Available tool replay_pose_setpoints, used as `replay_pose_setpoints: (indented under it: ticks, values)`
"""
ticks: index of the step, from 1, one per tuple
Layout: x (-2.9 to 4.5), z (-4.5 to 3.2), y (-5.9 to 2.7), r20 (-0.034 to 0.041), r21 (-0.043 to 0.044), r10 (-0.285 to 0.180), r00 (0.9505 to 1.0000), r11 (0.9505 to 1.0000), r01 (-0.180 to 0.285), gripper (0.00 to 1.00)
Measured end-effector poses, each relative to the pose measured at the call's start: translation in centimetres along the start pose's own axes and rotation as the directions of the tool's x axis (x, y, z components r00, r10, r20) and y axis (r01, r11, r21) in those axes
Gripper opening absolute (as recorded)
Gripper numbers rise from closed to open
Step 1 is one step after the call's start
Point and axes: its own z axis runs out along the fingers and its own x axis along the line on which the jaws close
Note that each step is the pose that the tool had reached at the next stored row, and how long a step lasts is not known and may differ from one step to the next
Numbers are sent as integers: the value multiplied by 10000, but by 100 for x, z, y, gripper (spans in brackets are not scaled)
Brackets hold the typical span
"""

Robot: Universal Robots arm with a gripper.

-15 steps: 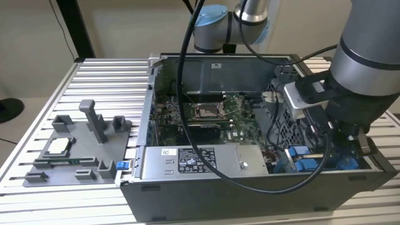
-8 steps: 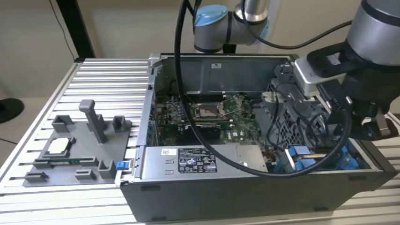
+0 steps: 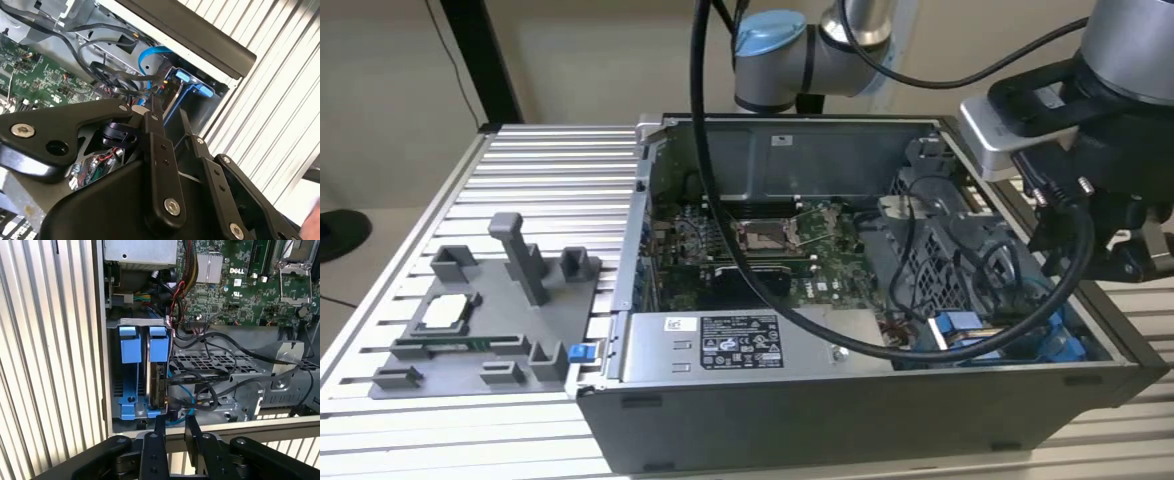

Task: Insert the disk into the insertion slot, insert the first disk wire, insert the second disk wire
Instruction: 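Insert the second disk wire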

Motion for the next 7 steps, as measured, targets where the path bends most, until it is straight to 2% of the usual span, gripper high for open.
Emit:
replay_pose_setpoints:
  ticks: [7]
  values:
    - [0,-1,0,-3,0,-1,10000,10000,1,100]
